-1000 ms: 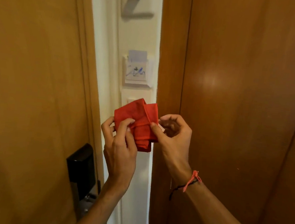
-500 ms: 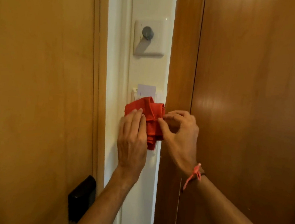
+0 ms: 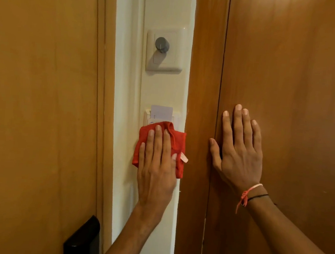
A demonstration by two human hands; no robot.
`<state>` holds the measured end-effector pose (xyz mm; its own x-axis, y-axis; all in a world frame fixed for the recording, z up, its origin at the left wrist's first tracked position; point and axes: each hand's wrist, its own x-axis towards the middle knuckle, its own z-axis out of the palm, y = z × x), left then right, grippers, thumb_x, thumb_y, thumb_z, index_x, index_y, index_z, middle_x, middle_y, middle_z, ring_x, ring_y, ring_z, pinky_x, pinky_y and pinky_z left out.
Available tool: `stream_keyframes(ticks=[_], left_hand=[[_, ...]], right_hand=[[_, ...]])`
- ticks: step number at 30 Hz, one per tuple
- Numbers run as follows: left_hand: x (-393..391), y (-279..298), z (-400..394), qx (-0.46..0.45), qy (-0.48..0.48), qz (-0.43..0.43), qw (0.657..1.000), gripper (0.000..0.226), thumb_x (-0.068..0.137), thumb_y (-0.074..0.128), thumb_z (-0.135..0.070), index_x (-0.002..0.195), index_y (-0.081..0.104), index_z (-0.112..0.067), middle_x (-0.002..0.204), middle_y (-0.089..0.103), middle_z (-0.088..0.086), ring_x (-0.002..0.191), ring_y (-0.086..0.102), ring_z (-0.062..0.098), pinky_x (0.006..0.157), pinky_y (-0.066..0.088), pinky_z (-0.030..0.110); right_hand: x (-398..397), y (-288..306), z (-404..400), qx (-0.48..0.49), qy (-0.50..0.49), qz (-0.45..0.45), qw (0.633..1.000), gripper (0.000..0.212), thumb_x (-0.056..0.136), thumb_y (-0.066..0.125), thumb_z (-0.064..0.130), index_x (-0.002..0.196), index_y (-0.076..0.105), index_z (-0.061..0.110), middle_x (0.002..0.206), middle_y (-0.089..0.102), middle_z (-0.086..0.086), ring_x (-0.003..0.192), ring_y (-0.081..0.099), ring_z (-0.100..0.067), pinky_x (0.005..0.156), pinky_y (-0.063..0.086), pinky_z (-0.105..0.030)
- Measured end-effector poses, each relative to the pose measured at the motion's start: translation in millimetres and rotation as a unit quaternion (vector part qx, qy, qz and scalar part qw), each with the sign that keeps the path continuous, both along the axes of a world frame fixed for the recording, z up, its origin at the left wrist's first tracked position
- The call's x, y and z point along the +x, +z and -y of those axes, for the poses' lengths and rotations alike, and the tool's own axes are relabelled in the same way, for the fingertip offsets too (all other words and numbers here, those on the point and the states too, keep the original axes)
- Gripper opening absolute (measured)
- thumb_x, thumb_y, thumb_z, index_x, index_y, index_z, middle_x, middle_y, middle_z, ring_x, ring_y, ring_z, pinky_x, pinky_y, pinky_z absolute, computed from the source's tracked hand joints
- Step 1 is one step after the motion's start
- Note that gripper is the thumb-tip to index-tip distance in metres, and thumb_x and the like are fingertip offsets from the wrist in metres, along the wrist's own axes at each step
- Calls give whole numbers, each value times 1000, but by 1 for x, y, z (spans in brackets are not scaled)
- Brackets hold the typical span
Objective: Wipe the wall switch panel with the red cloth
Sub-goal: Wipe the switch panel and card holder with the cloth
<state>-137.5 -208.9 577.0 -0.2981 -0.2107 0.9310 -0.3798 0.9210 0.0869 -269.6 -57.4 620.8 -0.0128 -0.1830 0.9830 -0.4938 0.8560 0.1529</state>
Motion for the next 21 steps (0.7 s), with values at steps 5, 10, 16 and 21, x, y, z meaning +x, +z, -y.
stream_keyframes(ticks=[5, 10, 16, 21], left_hand=[[-5, 14, 3, 75, -14, -97, 992, 57, 104, 21, -39, 152, 23, -8, 159, 28, 16, 149, 19, 32, 119, 25, 53], [-11, 8, 0, -1, -67, -86, 994, 53, 104, 27, -36, 150, 27, -8, 155, 34, 17, 146, 26, 32, 117, 29, 53], [-7, 13, 6, 56, -65, -127, 988, 53, 105, 25, -36, 150, 29, -8, 154, 37, 16, 146, 27, 31, 116, 30, 54], [-7, 1, 12, -34, -55, -90, 994, 53, 104, 25, -38, 146, 35, -6, 150, 42, 18, 142, 34, 33, 114, 33, 51]], right_hand=[[-2, 0, 1, -1, 0, -11, 1000, 74, 107, 33, 52, 166, 24, 10, 174, 21, -20, 163, 18, -34, 133, 20, -51], [-4, -1, 1, -7, 5, -23, 1000, 73, 107, 34, 51, 166, 25, 10, 174, 21, -19, 163, 19, -34, 132, 22, -52], [-7, -2, 4, -10, 6, -26, 1000, 73, 106, 34, 52, 166, 24, 10, 174, 20, -19, 163, 18, -35, 132, 21, -52], [-6, -2, 2, -5, 2, -27, 1000, 73, 107, 34, 52, 166, 24, 10, 174, 20, -19, 163, 17, -35, 133, 19, -51]])
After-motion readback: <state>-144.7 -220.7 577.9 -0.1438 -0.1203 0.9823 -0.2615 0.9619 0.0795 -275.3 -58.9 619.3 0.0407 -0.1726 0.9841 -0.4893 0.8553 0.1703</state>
